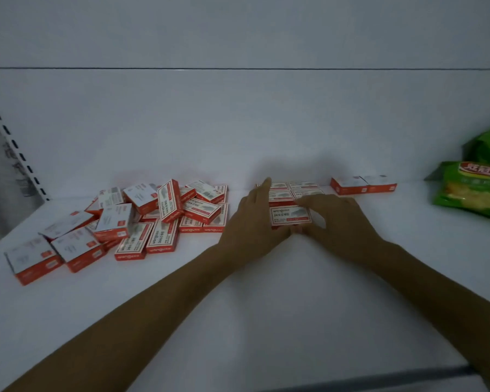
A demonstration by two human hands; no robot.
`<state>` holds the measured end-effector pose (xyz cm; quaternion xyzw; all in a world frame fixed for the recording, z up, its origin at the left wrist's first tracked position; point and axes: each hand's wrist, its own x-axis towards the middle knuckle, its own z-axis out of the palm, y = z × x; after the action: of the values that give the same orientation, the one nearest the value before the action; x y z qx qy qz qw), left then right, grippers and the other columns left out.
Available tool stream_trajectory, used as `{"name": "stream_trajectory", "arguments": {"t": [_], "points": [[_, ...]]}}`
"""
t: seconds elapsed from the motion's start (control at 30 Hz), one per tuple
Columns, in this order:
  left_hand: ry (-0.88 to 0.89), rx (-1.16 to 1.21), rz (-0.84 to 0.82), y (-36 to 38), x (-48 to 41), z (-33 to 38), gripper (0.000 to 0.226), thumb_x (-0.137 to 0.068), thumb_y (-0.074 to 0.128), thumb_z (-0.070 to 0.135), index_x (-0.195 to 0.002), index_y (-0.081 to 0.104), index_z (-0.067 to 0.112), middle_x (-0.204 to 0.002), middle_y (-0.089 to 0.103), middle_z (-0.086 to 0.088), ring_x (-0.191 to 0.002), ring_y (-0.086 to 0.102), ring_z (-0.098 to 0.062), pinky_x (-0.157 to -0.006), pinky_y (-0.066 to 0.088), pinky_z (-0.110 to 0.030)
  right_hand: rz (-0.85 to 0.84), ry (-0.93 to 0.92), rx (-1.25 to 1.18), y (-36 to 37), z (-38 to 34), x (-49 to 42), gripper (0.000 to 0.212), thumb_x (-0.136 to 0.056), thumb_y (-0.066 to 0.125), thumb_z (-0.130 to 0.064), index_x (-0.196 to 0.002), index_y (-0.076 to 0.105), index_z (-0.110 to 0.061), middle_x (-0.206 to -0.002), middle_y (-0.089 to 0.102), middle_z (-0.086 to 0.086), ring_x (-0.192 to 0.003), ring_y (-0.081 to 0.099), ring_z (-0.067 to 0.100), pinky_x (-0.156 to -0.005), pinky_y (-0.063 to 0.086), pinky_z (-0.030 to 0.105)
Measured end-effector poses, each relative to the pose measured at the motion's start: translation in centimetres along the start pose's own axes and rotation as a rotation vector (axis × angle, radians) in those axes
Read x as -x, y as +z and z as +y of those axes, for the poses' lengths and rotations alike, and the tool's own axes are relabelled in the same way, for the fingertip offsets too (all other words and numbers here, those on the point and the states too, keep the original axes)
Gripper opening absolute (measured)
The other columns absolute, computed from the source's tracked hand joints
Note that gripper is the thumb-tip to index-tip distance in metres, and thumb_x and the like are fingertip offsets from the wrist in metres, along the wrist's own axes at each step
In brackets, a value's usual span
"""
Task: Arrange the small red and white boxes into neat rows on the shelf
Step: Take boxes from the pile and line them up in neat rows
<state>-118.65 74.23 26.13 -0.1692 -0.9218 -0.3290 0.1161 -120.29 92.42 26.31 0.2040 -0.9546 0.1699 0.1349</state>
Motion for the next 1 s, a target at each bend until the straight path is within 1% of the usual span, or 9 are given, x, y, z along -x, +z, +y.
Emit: {"name": "stream_trajectory", "arguments": {"t": [0.13, 0.23, 0.3, 0.4, 0.53, 0.6, 0.7, 0.83, 1.0], "points": [[-0.045, 0.068, 0.062, 1.3, -0.9, -1.5, 0.09, -0.069, 0.063, 0.06, -0.142, 0.027, 0.022, -0.138, 0.045, 0.005, -0.127, 0.042, -0.016, -0.102, 0.04, -0.044, -0.011, 0.001, 0.008, 0.6, 1.0, 0.0, 0.069, -0.075, 0.042, -0.067, -0.133, 0.046, -0.029, -0.136, 0.049, -0.002, -0.125, 0.044, 0.019, -0.1, 0.037, 0.046], [-0.043, 0.054, 0.077, 1.7, -1.1, -2.5, 0.089, -0.067, 0.06, 0.061, -0.141, 0.028, 0.023, -0.139, 0.044, 0.007, -0.127, 0.042, -0.015, -0.103, 0.039, -0.042, 0.039, 0.009, -0.035, -0.1, 0.9, 0.5, 0.049, -0.076, 0.051, -0.055, -0.112, 0.063, -0.024, -0.116, 0.063, -0.002, -0.106, 0.056, 0.018, -0.089, 0.043, 0.042], [-0.024, 0.039, 0.071, 1.7, -1.0, -2.3, 0.091, -0.067, 0.057, 0.062, -0.143, 0.026, 0.023, -0.141, 0.041, 0.007, -0.128, 0.04, -0.015, -0.104, 0.038, -0.041, 0.024, -0.014, -0.027, -0.3, 0.4, 0.9, 0.041, -0.077, 0.052, -0.048, -0.105, 0.067, -0.022, -0.11, 0.065, -0.002, -0.105, 0.057, 0.018, -0.086, 0.043, 0.041], [-0.02, 0.045, 0.06, 1.6, -0.8, -2.1, 0.086, -0.07, 0.06, 0.055, -0.143, 0.026, 0.025, -0.141, 0.042, 0.007, -0.128, 0.04, -0.014, -0.105, 0.038, -0.04, -0.014, -0.045, 0.012, 0.0, 0.0, 1.2, 0.042, -0.081, 0.048, -0.043, -0.112, 0.065, -0.021, -0.113, 0.064, 0.0, -0.106, 0.056, 0.02, -0.084, 0.04, 0.039], [-0.039, 0.058, 0.064, 1.5, -0.7, -2.4, 0.073, -0.084, 0.061, 0.029, -0.145, 0.021, 0.025, -0.144, 0.038, 0.005, -0.131, 0.036, -0.014, -0.108, 0.034, -0.042, -0.048, -0.063, 0.066, 0.2, -0.1, 1.1, 0.045, -0.085, 0.042, -0.042, -0.12, 0.061, -0.021, -0.118, 0.061, 0.001, -0.108, 0.055, 0.021, -0.084, 0.04, 0.037], [-0.052, 0.054, 0.074, 1.5, -0.6, -2.4, 0.068, -0.088, 0.058, 0.021, -0.145, 0.021, 0.023, -0.144, 0.038, 0.003, -0.13, 0.036, -0.015, -0.109, 0.031, -0.035, -0.077, -0.058, 0.087, 0.4, -0.3, 1.0, 0.05, -0.086, 0.036, -0.043, -0.127, 0.054, -0.021, -0.127, 0.056, 0.001, -0.115, 0.051, 0.021, -0.089, 0.039, 0.038], [-0.058, 0.038, 0.079, 1.5, -0.5, -2.3, 0.066, -0.09, 0.056, 0.019, -0.146, 0.02, 0.024, -0.144, 0.038, 0.004, -0.13, 0.035, -0.013, -0.102, 0.027, -0.024, -0.087, -0.07, 0.127, 0.8, -0.5, 0.8, 0.056, -0.086, 0.031, -0.045, -0.135, 0.045, -0.022, -0.136, 0.048, -0.001, -0.124, 0.044, 0.02, -0.094, 0.035, 0.037], [-0.065, 0.045, 0.059, 1.6, -0.5, -2.3, 0.068, -0.09, 0.055, 0.02, -0.146, 0.016, 0.026, -0.145, 0.036, 0.006, -0.131, 0.033, -0.01, -0.099, 0.022, -0.018, -0.087, -0.053, 0.15, 0.8, -0.6, 0.5, 0.06, -0.085, 0.026, -0.049, -0.138, 0.039, -0.025, -0.14, 0.043, -0.003, -0.128, 0.038, 0.017, -0.098, 0.03, 0.036], [-0.062, 0.042, 0.06, 1.6, -0.4, -2.2, 0.07, -0.09, 0.056, 0.023, -0.146, 0.013, 0.027, -0.144, 0.036, 0.008, -0.13, 0.033, -0.009, -0.096, 0.021, -0.015, -0.112, -0.036, 0.148, 0.6, -0.6, 0.2, 0.05, -0.095, 0.033, -0.047, -0.141, 0.033, -0.028, -0.145, 0.036, -0.006, -0.133, 0.031, 0.014, -0.104, 0.025, 0.034]]}}
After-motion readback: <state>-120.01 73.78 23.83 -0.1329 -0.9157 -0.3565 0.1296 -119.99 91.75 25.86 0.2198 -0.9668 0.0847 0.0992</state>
